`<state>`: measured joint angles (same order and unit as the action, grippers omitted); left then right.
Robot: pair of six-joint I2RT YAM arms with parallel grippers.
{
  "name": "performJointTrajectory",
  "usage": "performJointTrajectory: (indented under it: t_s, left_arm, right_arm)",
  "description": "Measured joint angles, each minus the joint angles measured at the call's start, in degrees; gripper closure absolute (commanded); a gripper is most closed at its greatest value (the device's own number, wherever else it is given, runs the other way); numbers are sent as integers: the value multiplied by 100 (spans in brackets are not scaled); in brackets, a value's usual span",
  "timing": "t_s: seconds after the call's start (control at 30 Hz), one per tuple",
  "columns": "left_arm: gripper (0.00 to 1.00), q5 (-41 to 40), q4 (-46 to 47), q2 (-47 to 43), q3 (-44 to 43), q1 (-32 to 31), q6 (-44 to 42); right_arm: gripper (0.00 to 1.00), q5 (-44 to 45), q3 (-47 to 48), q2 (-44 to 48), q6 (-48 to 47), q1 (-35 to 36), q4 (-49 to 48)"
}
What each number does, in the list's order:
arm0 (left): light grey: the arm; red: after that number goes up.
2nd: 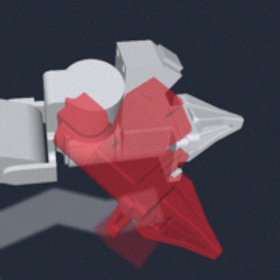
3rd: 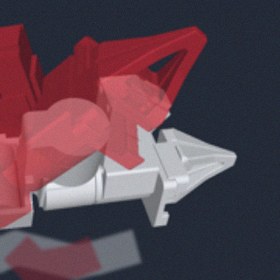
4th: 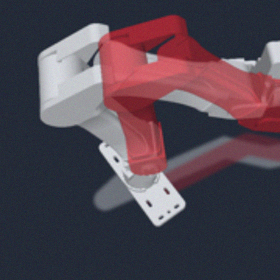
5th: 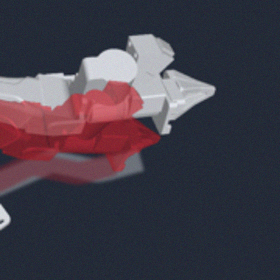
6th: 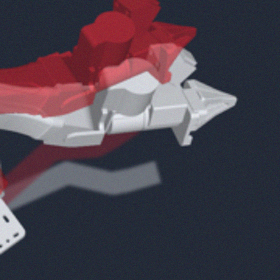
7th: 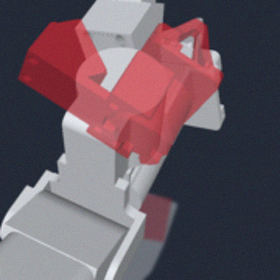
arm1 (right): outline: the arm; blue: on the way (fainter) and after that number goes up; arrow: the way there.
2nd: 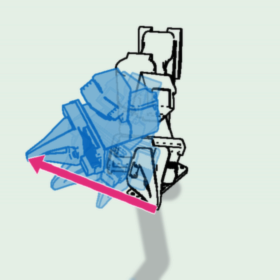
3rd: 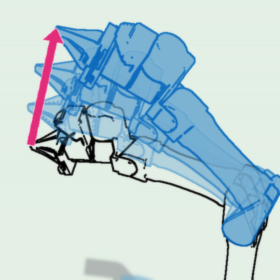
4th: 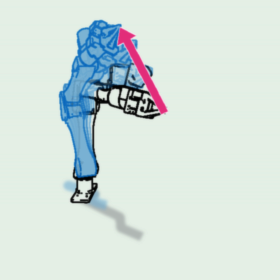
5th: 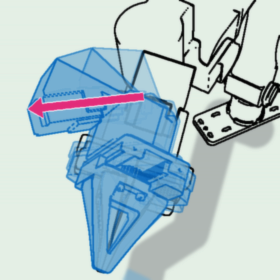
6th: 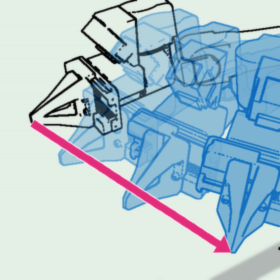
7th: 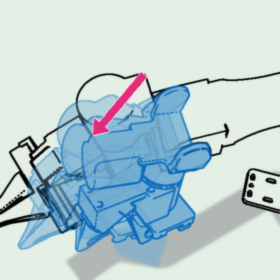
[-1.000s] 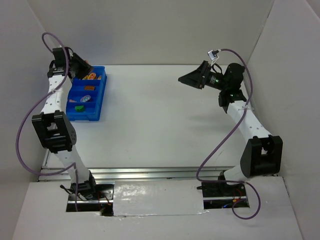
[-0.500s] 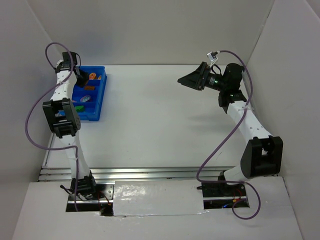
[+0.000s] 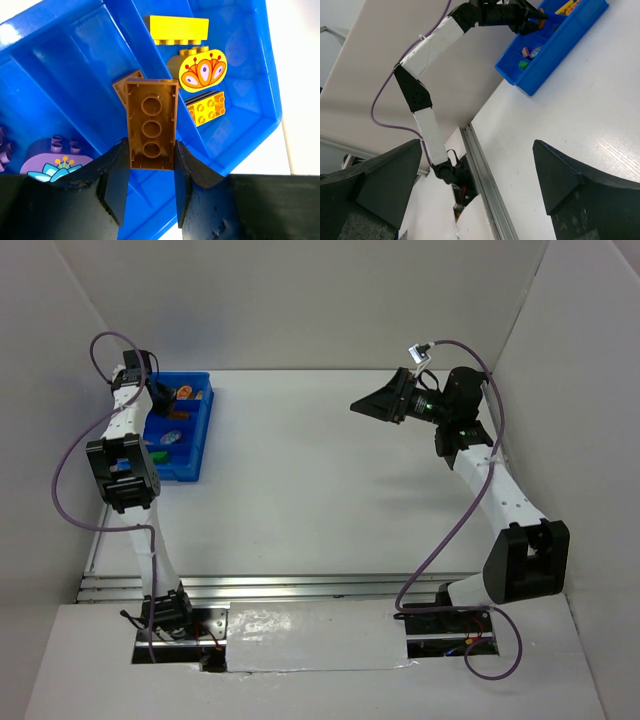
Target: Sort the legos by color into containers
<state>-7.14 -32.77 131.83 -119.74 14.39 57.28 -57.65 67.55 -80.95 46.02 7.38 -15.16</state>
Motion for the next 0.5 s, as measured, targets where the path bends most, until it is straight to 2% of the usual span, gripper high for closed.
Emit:
performJointTrajectory:
  t_s: [0.5]
  left_arm:
    - [100,103,136,0,114,35,-7]
  right_arm:
    - [0,24,149,0,-160,0,273]
